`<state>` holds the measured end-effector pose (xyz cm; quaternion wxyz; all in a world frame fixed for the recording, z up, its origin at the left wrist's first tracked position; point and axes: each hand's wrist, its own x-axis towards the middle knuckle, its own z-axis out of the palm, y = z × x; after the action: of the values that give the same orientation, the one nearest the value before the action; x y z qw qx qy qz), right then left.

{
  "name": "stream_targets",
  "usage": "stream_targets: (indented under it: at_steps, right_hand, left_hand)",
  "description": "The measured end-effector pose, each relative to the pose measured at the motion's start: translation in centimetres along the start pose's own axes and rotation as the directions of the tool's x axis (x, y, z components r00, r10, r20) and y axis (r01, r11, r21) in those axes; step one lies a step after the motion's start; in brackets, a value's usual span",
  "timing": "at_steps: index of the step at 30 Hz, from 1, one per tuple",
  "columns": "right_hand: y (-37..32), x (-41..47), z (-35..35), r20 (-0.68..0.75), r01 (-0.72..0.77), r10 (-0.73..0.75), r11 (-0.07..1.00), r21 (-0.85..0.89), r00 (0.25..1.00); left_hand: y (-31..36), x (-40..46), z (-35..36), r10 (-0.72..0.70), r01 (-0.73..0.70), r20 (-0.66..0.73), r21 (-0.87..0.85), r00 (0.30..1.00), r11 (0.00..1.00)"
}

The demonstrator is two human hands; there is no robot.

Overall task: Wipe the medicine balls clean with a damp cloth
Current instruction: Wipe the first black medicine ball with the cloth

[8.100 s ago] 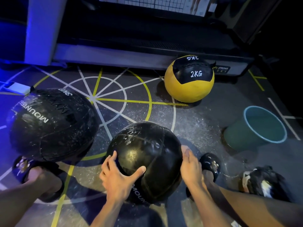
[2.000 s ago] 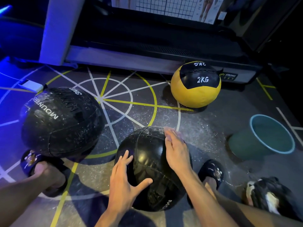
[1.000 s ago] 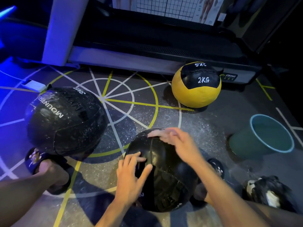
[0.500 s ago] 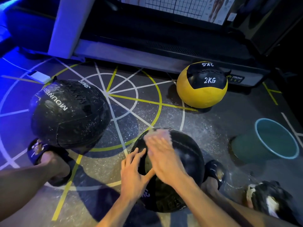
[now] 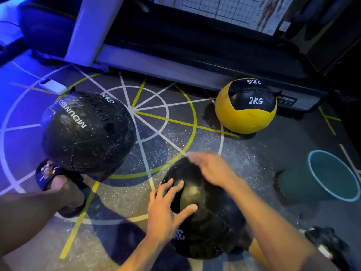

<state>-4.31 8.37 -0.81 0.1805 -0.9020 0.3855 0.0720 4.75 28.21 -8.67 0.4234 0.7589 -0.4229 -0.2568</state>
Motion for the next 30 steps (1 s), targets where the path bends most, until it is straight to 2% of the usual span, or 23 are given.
stream_targets:
  at_steps: [2,3,5,7,8,10,12,14,15,16,17,19,20,21,23,24,25,26,28,29,30]
  right_hand:
    - [2.9,1.5,-1.7,0.020,-0.240,0.240,0.970,0.030,0.971]
    - [3.4,1.6,-2.3,0.009,-0.272,0.273,0.958,0.088,0.962]
    - [2.4,1.1,-2.4,0.035,-0.185,0.182,0.972,0.145,0.983]
    - [-0.4,-0.7,-2.1,0.089,0.059,-0.071,0.990,0.131,0.994]
    - [-1.4,-1.5,-2.1,0.129,0.196,-0.207,0.976,0.096,0.970]
    - [-2.3,-2.0,-1.9,0.238,0.338,-0.351,0.936,0.095,0.906]
    - [0.1,0.1,-2.3,0.261,0.267,-0.285,0.958,0.104,0.922]
    - [3.2,2.9,-3.2,0.182,0.037,-0.034,0.999,-0.015,0.983]
    - [3.9,3.7,-3.2,0.163,-0.028,0.037,0.998,-0.056,0.986]
    - [3.5,3.8,-2.9,0.181,-0.001,0.014,0.997,-0.073,0.983]
    - [2.4,3.6,-2.6,0.201,0.091,-0.077,0.994,-0.061,0.976]
    - [-0.5,2.6,-1.6,0.319,0.318,-0.305,0.948,0.012,0.897]
    - [-1.0,2.7,-1.4,0.368,0.365,-0.346,0.931,0.020,0.863]
    - [-0.6,3.6,-1.6,0.385,0.347,-0.324,0.938,0.010,0.864]
    - [1.6,6.3,-2.4,0.322,0.137,-0.082,0.979,-0.150,0.943]
    - [2.3,6.9,-2.5,0.300,0.069,0.001,0.973,-0.222,0.954]
    - [2.3,6.8,-2.4,0.297,0.076,-0.004,0.970,-0.232,0.955]
    - [1.3,6.2,-2.2,0.300,0.138,-0.076,0.972,-0.191,0.951]
    - [-1.0,4.5,-1.3,0.360,0.349,-0.310,0.936,-0.047,0.880]
    - [-1.5,4.0,-0.9,0.406,0.395,-0.367,0.919,0.017,0.837]
    - [-1.4,4.2,-1.1,0.422,0.362,-0.346,0.931,0.045,0.838]
  left_hand:
    - [0.0,-0.4,-0.2,0.024,-0.023,0.044,-0.007,0.999,1.000]
    - [-0.1,-0.5,-0.3,0.045,-0.045,0.061,-0.015,0.997,0.999]
    - [-0.4,-0.5,-0.2,0.084,-0.082,0.089,-0.030,0.992,0.996]
    - [-0.4,-0.3,0.2,0.113,-0.113,0.121,-0.011,0.986,0.994]
    - [-0.3,-0.4,0.4,0.123,-0.123,0.134,-0.004,0.983,0.992]
    - [-0.3,-0.5,0.7,0.140,-0.144,0.142,0.022,0.980,0.989]
    - [-0.1,-0.6,0.9,0.157,-0.165,0.145,0.046,0.977,0.985]
    - [0.1,-0.7,1.1,0.172,-0.184,0.158,0.064,0.972,0.981]
    - [0.2,-0.6,1.3,0.181,-0.194,0.158,0.071,0.971,0.978]
    - [0.3,-0.6,1.5,0.190,-0.204,0.155,0.075,0.969,0.976]
    - [0.2,-0.6,1.6,0.200,-0.214,0.153,0.082,0.968,0.973]
    - [0.1,-0.5,2.0,0.202,-0.218,0.143,0.105,0.969,0.970]
    - [0.2,-0.4,2.1,0.202,-0.219,0.142,0.118,0.969,0.969]
    - [0.2,-0.3,2.1,0.204,-0.222,0.144,0.127,0.968,0.967]
    - [0.1,-0.2,2.1,0.202,-0.222,0.161,0.122,0.966,0.967]
    - [0.1,-0.2,2.0,0.196,-0.216,0.163,0.116,0.967,0.969]
    - [0.0,-0.1,1.9,0.191,-0.211,0.164,0.110,0.968,0.971]
    - [0.0,0.0,1.8,0.191,-0.210,0.169,0.106,0.967,0.972]
    - [-0.1,0.1,1.8,0.181,-0.200,0.164,0.105,0.970,0.974]
    - [-0.1,0.3,1.8,0.179,-0.199,0.167,0.113,0.970,0.973]
    - [-0.1,0.5,1.8,0.183,-0.205,0.176,0.120,0.967,0.971]
